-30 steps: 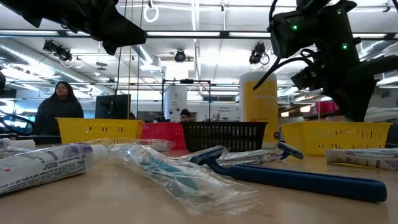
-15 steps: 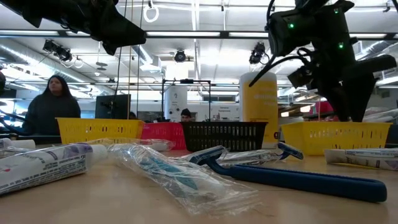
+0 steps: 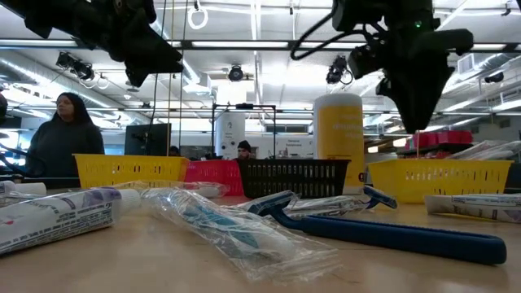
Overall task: Pick & Place Travel size toiletries
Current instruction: Put the toothbrush into the right yellow bin
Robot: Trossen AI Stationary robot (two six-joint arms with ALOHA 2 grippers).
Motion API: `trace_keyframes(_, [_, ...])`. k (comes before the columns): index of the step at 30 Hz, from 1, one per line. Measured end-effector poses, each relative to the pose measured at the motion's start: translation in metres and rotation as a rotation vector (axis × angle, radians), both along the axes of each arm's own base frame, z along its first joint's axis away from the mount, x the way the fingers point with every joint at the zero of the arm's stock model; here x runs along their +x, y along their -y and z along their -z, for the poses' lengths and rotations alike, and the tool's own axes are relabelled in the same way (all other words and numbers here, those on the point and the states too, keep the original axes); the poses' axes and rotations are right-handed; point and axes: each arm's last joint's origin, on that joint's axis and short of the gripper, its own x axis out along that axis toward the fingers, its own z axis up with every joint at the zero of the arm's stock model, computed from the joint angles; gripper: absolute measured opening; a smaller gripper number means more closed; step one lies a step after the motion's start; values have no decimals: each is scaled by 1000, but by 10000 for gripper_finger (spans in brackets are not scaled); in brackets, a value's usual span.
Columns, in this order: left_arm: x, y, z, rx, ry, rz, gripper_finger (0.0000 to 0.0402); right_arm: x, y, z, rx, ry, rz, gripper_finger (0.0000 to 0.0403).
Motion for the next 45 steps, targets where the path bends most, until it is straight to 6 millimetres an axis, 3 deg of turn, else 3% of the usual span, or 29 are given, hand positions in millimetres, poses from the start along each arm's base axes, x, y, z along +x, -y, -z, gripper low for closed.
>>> trace_keyframes(12, [13, 33, 15, -14, -75, 183, 139, 32, -4, -6, 92, 337, -32, 165])
trace_keyframes(23, [37, 71, 40, 44, -102, 325, 139, 41, -5, -10, 99, 434, -36, 171])
trace_keyframes(30, [38, 80, 48, -27, -217, 258, 139, 43, -5, -11, 101, 459, -37, 155])
trace_keyframes(35, [37, 77, 30, -78, -420, 71, 139, 43, -5, -11, 101, 464, -38, 147])
trace_keyframes(40, [36, 74, 16, -242, -464, -109, 139, 44, -5, -11, 101, 468, -38, 144])
trace_keyframes(45, [41, 75, 27, -232, -505, -155, 139, 45, -5, -12, 101, 483, -39, 155])
